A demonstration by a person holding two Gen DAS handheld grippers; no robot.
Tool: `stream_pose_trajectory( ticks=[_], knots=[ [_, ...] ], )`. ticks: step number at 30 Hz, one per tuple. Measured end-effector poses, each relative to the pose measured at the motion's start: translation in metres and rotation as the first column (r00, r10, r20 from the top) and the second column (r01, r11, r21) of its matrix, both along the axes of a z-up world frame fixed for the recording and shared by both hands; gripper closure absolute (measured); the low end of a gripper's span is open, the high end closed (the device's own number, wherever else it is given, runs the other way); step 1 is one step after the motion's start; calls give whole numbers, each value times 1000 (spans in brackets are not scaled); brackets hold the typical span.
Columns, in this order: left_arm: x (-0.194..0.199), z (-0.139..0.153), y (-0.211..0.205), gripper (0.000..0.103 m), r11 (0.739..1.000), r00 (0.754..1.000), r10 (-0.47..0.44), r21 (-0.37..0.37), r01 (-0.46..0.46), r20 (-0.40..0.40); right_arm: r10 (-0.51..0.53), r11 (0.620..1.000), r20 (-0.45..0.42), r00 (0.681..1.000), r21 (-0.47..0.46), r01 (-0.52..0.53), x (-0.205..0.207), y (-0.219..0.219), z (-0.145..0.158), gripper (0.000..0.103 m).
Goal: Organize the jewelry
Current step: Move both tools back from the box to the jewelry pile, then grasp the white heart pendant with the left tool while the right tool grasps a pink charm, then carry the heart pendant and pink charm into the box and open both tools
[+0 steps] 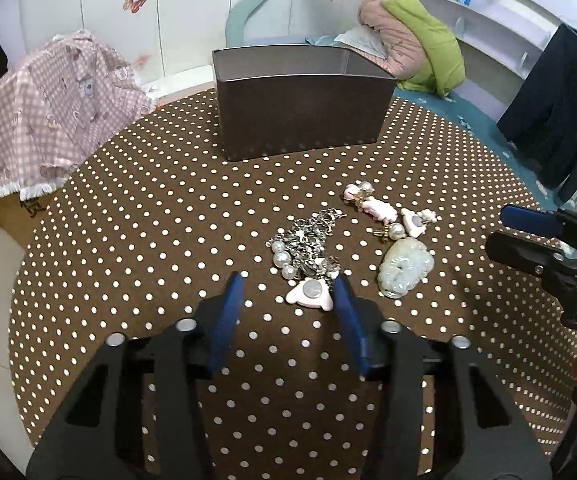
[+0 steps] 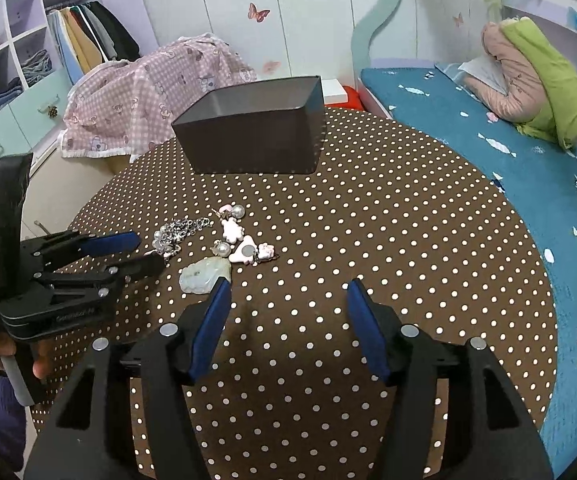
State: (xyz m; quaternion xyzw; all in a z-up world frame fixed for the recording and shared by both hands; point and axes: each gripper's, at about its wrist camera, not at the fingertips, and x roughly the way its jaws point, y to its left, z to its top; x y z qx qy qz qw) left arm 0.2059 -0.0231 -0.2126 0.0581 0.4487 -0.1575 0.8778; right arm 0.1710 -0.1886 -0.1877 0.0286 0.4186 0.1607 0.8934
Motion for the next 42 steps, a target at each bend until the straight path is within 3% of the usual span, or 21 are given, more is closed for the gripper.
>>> stream_pose_trajectory(
  ticks=[3, 4, 9, 14, 18, 25, 31, 38, 42],
  knots=[
    [0, -1, 0, 71, 1000, 1000, -2, 13, 1, 16, 4, 1000, -3, 1000, 1, -4, 0, 2, -1, 45],
    [-1, -1, 0, 81, 1000, 1000, -4, 11, 3, 19, 4, 1000, -1, 1000, -1, -4, 0, 3, 0, 45],
    [-3, 0, 8, 81, 1000, 1000, -8, -29, 8, 10, 1, 1000, 5, 1000, -7, -1, 3, 6, 3, 44],
    [-5, 6, 36, 81, 992, 1000, 2, -125, -3, -13, 11, 999, 5, 1000, -31, -11, 13, 14, 3, 44],
    [-11, 25, 60, 81, 984, 1000, 25, -178, -23, 8, 26, 998, -1, 1000, -51, -26, 25, 26, 2, 44],
    [-17, 54, 85, 81, 977, 997, 52, -210, -41, 50, 101, 989, 4, 995, -106, -101, 45, 53, 1, 45],
    [-8, 61, 89, 81, 973, 998, 48, -229, -38, 35, 168, 967, -23, 986, -190, -169, 64, 80, -5, 57],
    [0, 58, 84, 80, 973, 999, 37, -231, -30, 25, 206, 945, -89, 974, -240, -222, 70, 89, -20, 85],
    [3, 59, 81, 80, 973, 999, 22, -232, -15, 26, 210, 944, -98, 973, -240, -227, 67, 86, -18, 88]
  ],
)
